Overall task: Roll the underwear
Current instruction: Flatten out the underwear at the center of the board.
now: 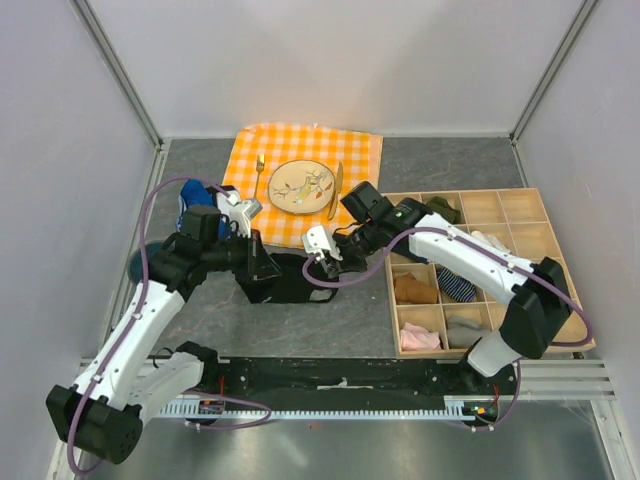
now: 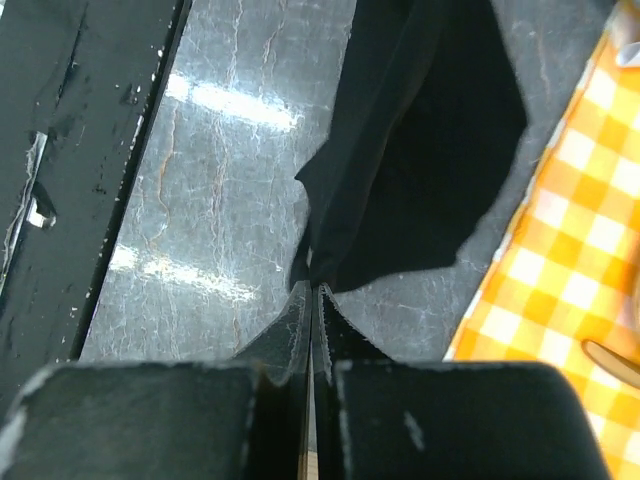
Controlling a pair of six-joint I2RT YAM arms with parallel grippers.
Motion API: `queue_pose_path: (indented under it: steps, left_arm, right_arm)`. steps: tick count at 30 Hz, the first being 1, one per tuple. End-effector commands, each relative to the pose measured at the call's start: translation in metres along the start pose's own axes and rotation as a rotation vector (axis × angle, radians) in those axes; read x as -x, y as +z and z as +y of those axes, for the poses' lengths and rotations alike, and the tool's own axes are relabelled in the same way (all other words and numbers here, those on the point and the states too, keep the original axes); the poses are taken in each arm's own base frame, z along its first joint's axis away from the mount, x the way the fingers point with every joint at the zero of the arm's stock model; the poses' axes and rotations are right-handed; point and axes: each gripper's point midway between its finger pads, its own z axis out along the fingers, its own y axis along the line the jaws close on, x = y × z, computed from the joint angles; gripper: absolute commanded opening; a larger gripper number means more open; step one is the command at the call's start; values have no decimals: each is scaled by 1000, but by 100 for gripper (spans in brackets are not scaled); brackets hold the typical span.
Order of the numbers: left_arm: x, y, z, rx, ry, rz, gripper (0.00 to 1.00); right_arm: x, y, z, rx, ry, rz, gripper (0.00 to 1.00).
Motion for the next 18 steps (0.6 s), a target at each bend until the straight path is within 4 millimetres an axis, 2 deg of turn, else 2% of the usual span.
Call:
queue_pose_path:
  steps: [1,6,12,15,18]
  left_arm:
    - [9,-14,-43,-127,13,-25,2]
    - [10,-34,-85,-202,65,-25,2]
    - [25,-74,-139,-319,112,-104,2]
    - [29,-86,-150,-348,116,-124,2]
    - [30,-85,-146,-328,117,-152,2]
  right_arm:
    - [40,-30,5,-55,-81,-94,0]
    - [76,-72,10,-158,-118,-142,0]
    - [114,-124,33,-246,-176,-226,0]
    - [127,-139,35,-284,-195,-253,0]
    - [127,-137,22,-324,-166,-248,0]
